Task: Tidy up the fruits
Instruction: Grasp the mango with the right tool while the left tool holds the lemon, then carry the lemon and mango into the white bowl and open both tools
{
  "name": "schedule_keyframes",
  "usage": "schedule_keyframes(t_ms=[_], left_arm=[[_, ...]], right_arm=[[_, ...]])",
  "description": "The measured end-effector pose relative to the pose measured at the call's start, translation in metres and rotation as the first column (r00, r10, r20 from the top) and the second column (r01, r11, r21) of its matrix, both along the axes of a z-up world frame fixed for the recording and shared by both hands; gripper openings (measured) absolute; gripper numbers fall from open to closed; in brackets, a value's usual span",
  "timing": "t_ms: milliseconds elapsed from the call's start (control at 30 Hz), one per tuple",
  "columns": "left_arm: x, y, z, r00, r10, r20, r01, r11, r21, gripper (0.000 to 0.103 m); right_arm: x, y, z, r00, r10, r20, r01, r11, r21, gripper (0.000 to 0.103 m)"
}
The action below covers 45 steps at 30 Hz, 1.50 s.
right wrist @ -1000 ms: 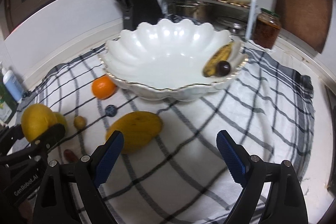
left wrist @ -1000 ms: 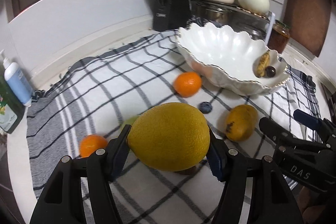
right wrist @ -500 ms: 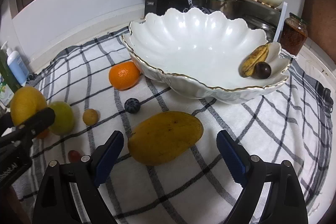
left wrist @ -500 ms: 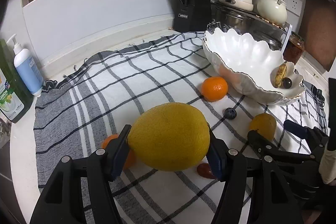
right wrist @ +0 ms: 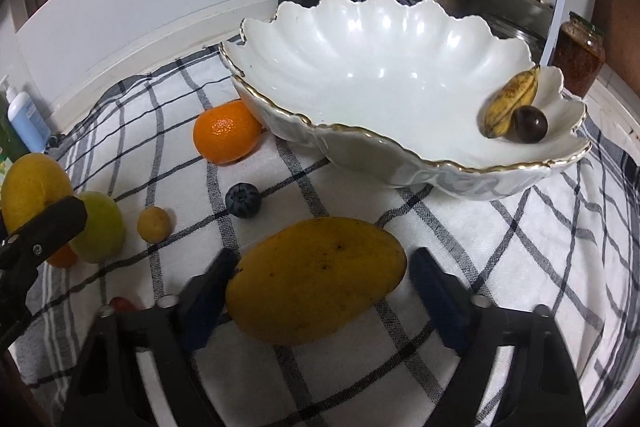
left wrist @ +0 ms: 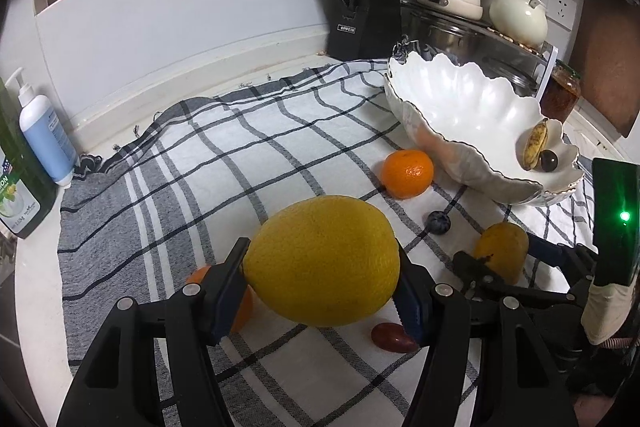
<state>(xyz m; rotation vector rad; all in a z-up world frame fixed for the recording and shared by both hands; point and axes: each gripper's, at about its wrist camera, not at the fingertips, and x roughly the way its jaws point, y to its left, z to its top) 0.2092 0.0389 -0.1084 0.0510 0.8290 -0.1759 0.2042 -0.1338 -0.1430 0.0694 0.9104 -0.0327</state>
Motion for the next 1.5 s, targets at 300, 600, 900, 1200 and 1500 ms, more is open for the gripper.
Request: schedule_keyframes(t_ms=[300,600,900,1200,1500], left_arm=[[-0.004,-0.001,0.004,1.0,-0.004,0.007,0.004,1.0,-0.003,0.064],[-0.016,-0.006,0.019,0.999,-0.008,0.036,0.008,1.0,-0.007,0.064],[-0.028,-0.018,0.035,0.998,-0.026,0.064,0.026,1.0,-0.01,0.064],[-0.033,-0.037,0.05,0.994,-0.055,0.091,0.057,0.998,-0.02,0.064],[-0.031,-0.059,0.063,0.99,-0.084,0.11,0.087,0.996,-0.021,0.064]], right_arm=[[-0.01,0.002,0.007,1.0,0.015,0.02,-0.015,1.0,0.007,0.077],[-0.023,-0.001,0.027,0.998,0.006,0.063,-0.007,1.0,0.01,0.077],[-0.04,-0.013,0.048,0.994,-0.011,0.108,0.01,1.0,0.015,0.077],[-0.054,-0.034,0.07,0.989,-0.039,0.143,0.037,0.999,0.012,0.077],[-0.058,-0.056,0.09,0.981,-0.07,0.181,0.068,0.998,0.016,0.077]])
